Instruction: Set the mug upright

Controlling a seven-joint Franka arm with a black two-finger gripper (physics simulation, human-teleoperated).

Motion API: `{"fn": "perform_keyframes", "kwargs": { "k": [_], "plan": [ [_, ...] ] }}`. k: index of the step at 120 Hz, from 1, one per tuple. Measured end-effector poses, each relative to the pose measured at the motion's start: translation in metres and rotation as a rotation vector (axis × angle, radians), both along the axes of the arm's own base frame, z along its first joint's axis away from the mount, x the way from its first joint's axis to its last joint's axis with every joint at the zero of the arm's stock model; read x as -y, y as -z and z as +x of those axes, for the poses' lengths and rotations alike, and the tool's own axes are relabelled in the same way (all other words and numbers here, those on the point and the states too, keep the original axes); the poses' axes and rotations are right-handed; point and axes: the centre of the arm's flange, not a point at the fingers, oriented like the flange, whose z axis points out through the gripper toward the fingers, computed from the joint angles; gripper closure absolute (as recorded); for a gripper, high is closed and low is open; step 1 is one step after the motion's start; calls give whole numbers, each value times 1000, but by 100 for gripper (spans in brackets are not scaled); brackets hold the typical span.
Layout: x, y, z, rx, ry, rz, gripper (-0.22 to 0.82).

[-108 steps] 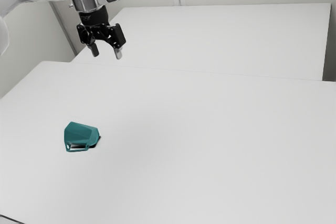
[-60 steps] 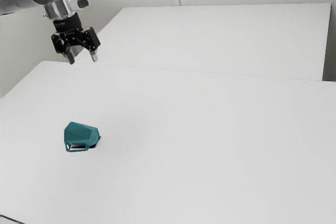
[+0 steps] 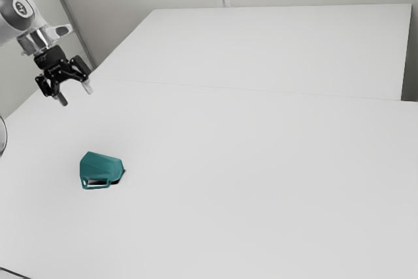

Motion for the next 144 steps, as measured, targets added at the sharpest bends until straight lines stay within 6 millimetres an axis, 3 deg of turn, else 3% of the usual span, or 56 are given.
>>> {"fn": "perform_keyframes", "kwargs": {
  "k": [12,35,60,86,110,144],
  "plan": [
    [-26,15,-11,9,-16,-54,0],
    [-56,65,-23,-2,-16,-157,0],
    [-70,96,-35,-4,11,-219,0],
    [-93,158,-56,-8,-12,-344,0],
    [-95,187,-61,44,21,-431,0],
    [-93,201,-68,172,65,-544,0]
  ]
}}
